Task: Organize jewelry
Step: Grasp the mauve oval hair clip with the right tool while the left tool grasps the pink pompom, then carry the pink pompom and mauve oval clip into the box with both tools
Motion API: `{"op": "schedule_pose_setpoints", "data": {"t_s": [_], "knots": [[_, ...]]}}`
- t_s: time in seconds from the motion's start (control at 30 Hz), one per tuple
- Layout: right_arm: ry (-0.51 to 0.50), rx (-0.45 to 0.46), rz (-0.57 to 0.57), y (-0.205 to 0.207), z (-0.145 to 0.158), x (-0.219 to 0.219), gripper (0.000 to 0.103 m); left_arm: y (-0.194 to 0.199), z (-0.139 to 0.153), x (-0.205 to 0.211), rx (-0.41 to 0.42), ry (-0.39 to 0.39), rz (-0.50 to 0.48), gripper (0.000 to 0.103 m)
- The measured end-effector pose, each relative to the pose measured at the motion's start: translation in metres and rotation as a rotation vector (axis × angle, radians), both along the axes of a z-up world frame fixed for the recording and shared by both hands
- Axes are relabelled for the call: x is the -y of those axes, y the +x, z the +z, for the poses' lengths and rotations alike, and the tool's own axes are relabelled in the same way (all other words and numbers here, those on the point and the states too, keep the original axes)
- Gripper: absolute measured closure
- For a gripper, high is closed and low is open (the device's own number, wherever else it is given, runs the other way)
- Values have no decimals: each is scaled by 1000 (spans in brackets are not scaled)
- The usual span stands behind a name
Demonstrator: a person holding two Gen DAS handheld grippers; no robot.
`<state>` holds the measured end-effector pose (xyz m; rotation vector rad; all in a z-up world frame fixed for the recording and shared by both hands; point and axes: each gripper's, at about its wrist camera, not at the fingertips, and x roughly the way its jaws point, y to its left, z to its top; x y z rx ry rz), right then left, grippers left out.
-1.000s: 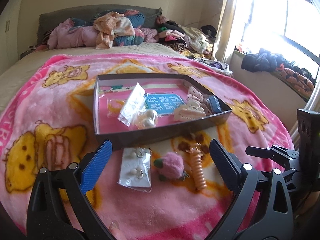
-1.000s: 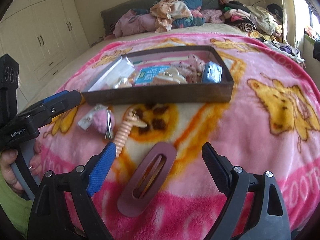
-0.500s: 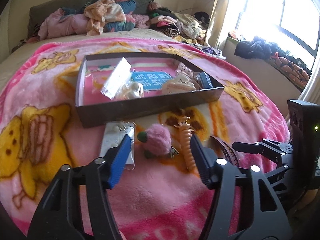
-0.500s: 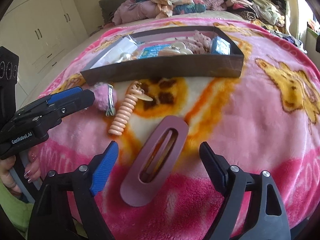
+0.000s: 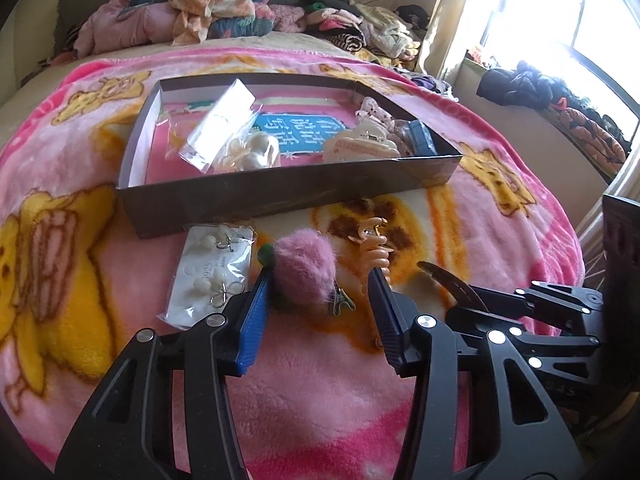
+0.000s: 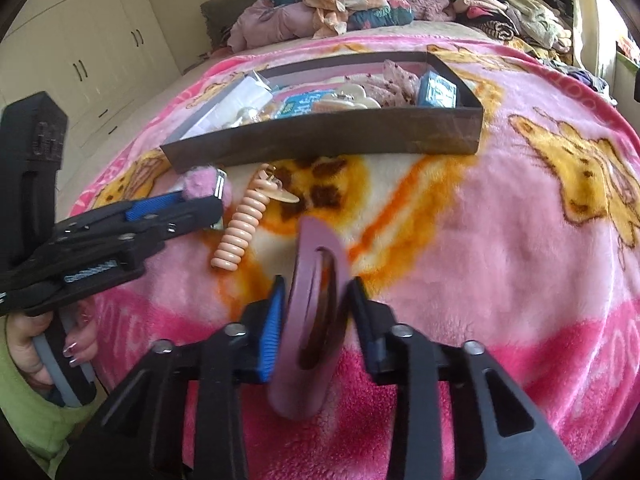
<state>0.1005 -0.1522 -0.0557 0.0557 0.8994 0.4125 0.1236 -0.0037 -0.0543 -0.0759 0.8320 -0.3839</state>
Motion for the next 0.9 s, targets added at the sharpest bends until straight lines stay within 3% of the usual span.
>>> {"op": "schedule_pose_setpoints", "data": {"t_s": [0.07, 0.13, 0.47, 0.53, 0.67, 0.73, 0.9], "knots": [[8, 1, 1, -1, 0, 2, 75, 3, 0, 2, 4, 0, 2, 65], [19, 2, -2, -1, 0, 4, 75, 4, -1, 3, 6, 5, 7, 76], [58, 35, -32, -1, 8, 16, 78, 2, 2, 9, 53, 34, 10, 79], [60, 38, -35, -1, 9, 17, 78, 1, 6, 8, 65, 31, 10, 92], [61, 54, -40, -2, 12, 19, 82, 0, 12, 11, 84, 34, 4, 92], [61, 57, -39, -2, 13, 19, 93, 0, 12, 12, 89, 40, 0, 92], [62, 60, -46, -2, 13, 21, 93, -1, 14, 13, 103, 43, -1, 92]]}}
